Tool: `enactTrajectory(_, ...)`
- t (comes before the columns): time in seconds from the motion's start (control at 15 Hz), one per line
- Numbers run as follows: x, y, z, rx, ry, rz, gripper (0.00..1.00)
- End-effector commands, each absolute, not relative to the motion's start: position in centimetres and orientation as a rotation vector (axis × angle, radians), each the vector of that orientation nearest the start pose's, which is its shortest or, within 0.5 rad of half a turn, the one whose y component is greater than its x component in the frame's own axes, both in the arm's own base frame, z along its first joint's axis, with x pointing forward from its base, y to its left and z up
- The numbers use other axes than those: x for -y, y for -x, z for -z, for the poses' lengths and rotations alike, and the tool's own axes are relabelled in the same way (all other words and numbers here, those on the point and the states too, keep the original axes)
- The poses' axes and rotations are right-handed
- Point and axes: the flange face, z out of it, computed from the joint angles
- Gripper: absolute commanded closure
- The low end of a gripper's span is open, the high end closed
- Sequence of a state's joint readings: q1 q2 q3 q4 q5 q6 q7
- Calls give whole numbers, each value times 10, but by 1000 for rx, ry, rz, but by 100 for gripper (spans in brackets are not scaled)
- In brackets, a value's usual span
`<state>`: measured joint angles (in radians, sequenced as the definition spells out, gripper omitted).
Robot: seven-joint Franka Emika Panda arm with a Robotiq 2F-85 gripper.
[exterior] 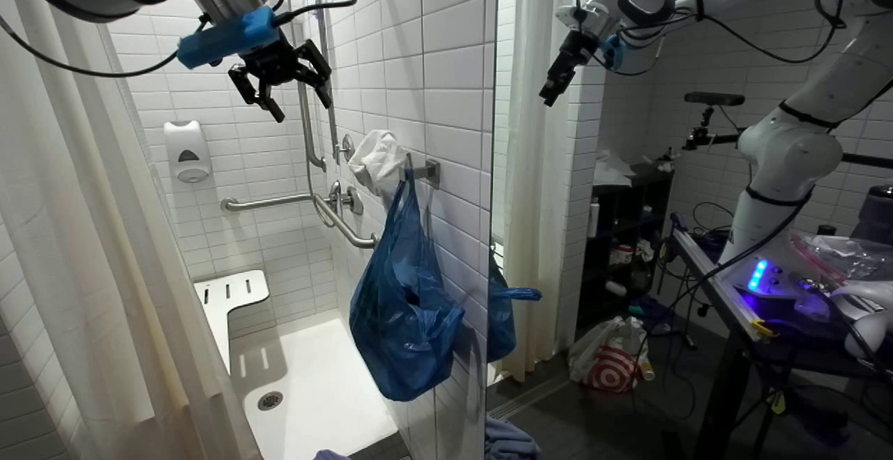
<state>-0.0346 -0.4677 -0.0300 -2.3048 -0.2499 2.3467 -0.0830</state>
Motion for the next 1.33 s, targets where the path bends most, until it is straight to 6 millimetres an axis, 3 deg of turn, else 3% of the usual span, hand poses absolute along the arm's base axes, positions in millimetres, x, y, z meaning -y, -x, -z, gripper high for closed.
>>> enactTrajectory(0.0, 41, -479, -577, 214, 3293, 910, 0)
enactTrajectory(0.33, 48, -504, -565, 272, 3310, 1047, 0)
enactTrajectory(0.6, 46, -521, -552, 296, 3228, 1145, 0)
enactTrajectory(0.93, 33, -537, -524, 202, 3114, 1004, 0)
enactTrajectory(1.27, 25, -558, -520, 119, 2996, 981, 0)
